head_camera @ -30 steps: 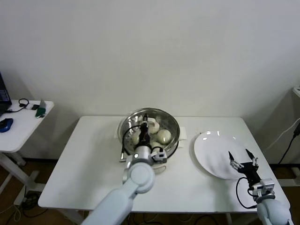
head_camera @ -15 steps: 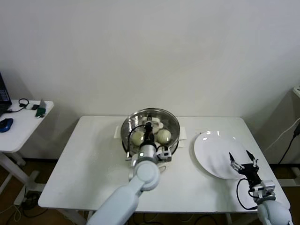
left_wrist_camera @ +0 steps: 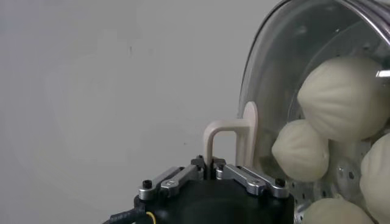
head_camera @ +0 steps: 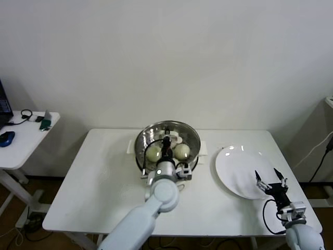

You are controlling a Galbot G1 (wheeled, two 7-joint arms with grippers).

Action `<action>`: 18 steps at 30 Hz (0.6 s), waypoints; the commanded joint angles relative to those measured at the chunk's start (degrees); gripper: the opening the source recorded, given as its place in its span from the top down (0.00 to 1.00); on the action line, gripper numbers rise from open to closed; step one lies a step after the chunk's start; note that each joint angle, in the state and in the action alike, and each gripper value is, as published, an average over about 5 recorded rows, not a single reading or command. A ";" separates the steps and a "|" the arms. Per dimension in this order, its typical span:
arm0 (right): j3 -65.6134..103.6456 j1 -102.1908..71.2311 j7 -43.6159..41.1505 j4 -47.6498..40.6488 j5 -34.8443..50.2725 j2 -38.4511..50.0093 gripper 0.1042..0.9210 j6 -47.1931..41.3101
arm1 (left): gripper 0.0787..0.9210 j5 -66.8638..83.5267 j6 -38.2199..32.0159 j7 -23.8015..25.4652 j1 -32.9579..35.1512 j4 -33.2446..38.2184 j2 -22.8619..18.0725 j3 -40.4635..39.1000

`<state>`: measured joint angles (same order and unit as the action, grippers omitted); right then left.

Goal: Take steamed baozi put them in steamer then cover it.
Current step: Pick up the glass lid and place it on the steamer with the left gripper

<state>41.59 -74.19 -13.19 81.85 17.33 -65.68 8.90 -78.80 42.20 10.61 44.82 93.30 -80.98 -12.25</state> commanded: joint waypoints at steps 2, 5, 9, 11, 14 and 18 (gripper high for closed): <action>0.09 0.07 -0.11 -0.07 -0.05 -0.15 0.12 0.04 | 0.92 -0.23 2.80 0.03 -0.07 -0.27 0.27 -0.11; 0.13 -0.02 -0.13 -0.10 -0.12 -0.18 0.12 0.04 | 0.92 -0.18 2.80 0.11 -0.25 -0.27 0.42 -0.16; 0.37 -0.16 -0.18 -0.13 -0.14 -0.19 0.12 0.06 | 0.92 -0.11 2.80 0.18 -0.17 -0.12 0.55 -0.02; 0.49 -0.19 -0.22 -0.20 -0.15 -0.21 0.12 0.09 | 0.92 0.00 2.80 0.22 -0.05 -0.01 0.69 0.06; 0.61 -0.17 -0.29 -0.38 -0.19 -0.38 0.12 0.15 | 0.92 0.14 2.80 0.25 0.15 0.20 0.96 0.06; 0.69 -0.09 -0.38 -0.63 -0.29 -0.65 0.12 0.24 | 0.92 0.14 2.80 0.25 0.39 0.41 1.04 0.08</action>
<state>42.22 -74.35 -13.51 81.37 17.12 -66.18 9.06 -78.86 42.19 10.79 44.95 93.57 -80.16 -12.19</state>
